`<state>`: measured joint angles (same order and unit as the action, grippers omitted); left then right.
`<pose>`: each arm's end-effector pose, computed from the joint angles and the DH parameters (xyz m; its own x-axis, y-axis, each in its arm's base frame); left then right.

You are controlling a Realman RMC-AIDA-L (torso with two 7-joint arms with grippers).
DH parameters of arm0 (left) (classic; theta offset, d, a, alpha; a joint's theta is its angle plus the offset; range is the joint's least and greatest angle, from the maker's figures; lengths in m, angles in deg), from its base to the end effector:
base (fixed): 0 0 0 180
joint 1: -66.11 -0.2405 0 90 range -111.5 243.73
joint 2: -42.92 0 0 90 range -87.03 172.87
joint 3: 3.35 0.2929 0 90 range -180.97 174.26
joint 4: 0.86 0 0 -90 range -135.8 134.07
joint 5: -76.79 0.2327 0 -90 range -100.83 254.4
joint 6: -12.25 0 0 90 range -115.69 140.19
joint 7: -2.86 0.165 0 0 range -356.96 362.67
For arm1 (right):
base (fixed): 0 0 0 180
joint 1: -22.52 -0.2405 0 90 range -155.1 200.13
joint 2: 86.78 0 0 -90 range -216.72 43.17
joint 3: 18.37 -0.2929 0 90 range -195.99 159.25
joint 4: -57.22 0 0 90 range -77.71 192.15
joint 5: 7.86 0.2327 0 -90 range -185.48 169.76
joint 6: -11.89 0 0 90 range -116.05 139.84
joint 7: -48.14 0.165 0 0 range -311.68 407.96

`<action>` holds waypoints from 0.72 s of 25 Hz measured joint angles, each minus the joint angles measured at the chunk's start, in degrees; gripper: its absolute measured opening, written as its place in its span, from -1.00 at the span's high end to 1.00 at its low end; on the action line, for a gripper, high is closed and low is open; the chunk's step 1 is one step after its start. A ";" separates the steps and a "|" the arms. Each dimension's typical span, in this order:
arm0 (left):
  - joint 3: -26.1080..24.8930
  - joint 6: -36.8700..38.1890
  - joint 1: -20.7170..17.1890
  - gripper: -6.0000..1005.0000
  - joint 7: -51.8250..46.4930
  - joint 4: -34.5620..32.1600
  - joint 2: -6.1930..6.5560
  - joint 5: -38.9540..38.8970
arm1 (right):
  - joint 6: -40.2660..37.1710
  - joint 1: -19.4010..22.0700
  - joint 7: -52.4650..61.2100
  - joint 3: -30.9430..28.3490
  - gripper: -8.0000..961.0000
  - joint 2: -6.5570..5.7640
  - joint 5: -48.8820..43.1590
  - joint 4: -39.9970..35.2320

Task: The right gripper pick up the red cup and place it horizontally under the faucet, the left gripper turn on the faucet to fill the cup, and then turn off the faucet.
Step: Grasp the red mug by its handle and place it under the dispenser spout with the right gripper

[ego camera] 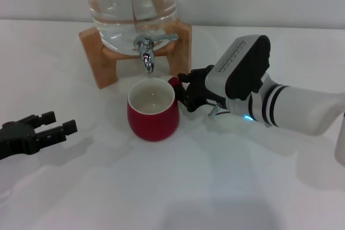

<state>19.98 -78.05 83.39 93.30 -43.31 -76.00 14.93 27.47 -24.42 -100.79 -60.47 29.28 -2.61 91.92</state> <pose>-0.3957 0.3041 0.0199 0.5193 0.5597 0.6459 0.8182 -0.5437 -0.1867 0.1757 0.4469 -0.1889 0.9476 -0.1230 -0.2947 -0.2744 -0.7857 -0.5545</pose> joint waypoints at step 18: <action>0.20 -0.48 -0.10 -0.76 -0.05 -0.08 -0.02 0.01 | -0.29 1.94 -0.05 -0.58 0.41 -0.56 -0.18 1.68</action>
<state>20.18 -78.53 83.28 93.25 -43.39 -76.01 14.93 27.19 -22.48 -100.84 -61.05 28.72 -2.79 93.61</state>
